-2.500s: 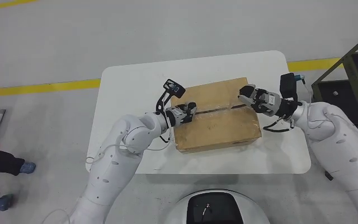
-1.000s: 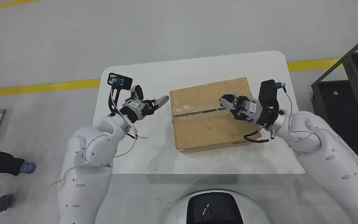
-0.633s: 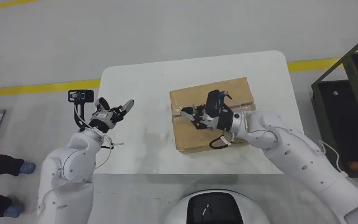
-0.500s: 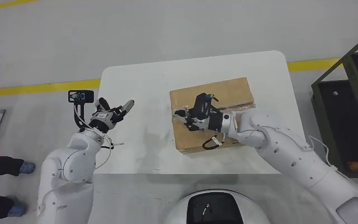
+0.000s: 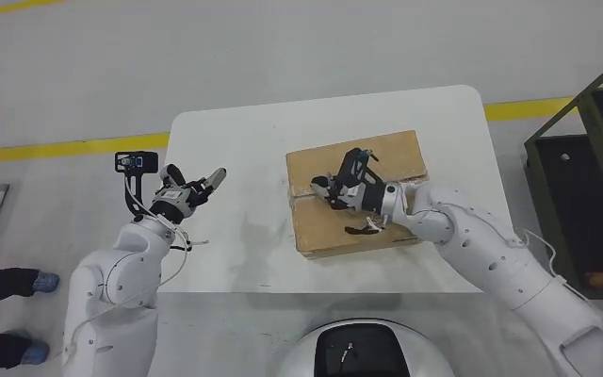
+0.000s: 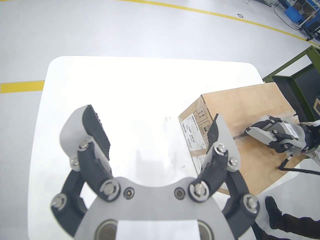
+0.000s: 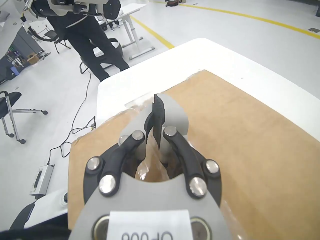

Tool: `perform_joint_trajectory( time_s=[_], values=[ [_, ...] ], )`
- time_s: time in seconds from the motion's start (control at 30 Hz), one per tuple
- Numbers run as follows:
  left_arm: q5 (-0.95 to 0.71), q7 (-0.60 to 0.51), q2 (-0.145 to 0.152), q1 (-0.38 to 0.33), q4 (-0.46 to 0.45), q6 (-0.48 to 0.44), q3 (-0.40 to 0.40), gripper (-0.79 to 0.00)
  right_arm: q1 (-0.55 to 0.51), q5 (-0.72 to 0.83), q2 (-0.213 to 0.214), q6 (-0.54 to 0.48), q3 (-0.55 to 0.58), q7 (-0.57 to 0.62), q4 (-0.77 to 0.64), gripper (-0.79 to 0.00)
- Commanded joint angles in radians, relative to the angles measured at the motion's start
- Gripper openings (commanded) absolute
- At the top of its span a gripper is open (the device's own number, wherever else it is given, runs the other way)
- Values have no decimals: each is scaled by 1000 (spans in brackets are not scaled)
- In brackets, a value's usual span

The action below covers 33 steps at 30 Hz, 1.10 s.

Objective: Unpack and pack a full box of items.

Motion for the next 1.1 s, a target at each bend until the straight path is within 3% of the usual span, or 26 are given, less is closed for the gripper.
perform_joint_trajectory(
  time_s=[0.0,0.4,1.07],
  values=[
    [0,0,0,0,0,0,0,0,-20,-5,11,-12,33,18,-15,-785],
    [0,0,0,0,0,0,0,0,-182,-13,84,-80,260,135,-137,-785],
    [0,0,0,0,0,0,0,0,-383,131,163,-58,629,273,-234,-785]
  ],
)
